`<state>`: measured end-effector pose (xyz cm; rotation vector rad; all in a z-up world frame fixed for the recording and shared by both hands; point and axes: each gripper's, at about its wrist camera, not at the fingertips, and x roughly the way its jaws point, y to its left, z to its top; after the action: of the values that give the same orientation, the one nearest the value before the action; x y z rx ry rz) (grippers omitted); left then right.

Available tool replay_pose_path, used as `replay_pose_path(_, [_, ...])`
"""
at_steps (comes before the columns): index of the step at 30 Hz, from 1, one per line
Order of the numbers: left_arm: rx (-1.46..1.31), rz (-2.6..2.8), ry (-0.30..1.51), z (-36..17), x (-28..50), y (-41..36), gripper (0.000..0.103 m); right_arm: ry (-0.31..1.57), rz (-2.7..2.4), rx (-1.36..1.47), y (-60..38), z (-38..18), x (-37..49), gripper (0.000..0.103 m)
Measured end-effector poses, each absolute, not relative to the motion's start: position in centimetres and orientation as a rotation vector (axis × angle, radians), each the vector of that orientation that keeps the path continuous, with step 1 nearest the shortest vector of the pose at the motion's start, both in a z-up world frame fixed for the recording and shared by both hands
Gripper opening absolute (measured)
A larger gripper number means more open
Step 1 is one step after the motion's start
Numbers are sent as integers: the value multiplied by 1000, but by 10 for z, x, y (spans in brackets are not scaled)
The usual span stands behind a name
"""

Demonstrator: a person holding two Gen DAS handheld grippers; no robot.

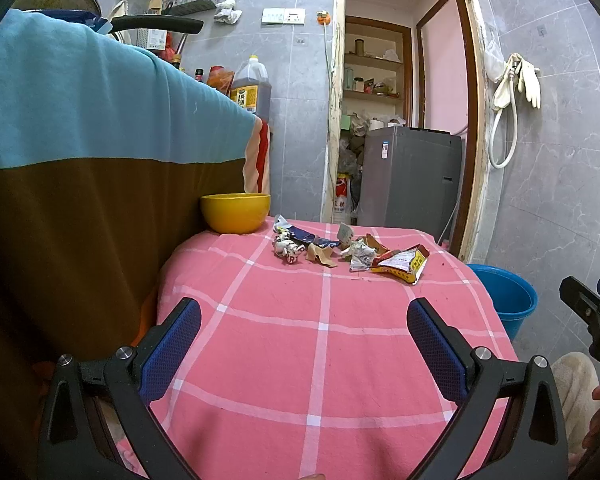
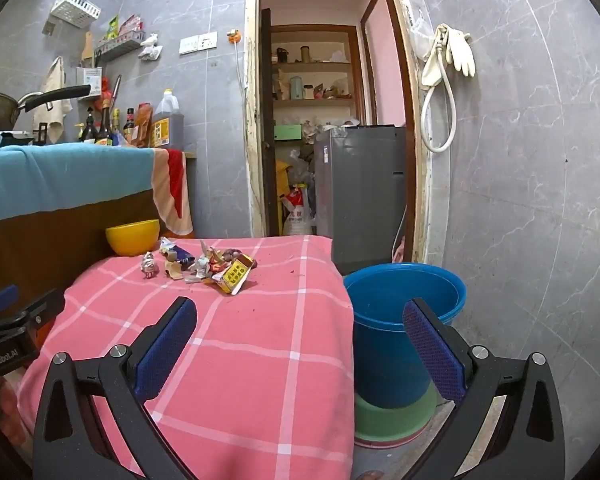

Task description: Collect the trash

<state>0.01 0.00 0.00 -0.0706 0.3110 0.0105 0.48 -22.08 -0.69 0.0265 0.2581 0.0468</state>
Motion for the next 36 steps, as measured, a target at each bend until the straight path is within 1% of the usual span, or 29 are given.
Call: replay_pose_path(36, [-72, 11, 314, 0, 0, 0, 101, 256, 50, 28, -221, -5, 5, 103])
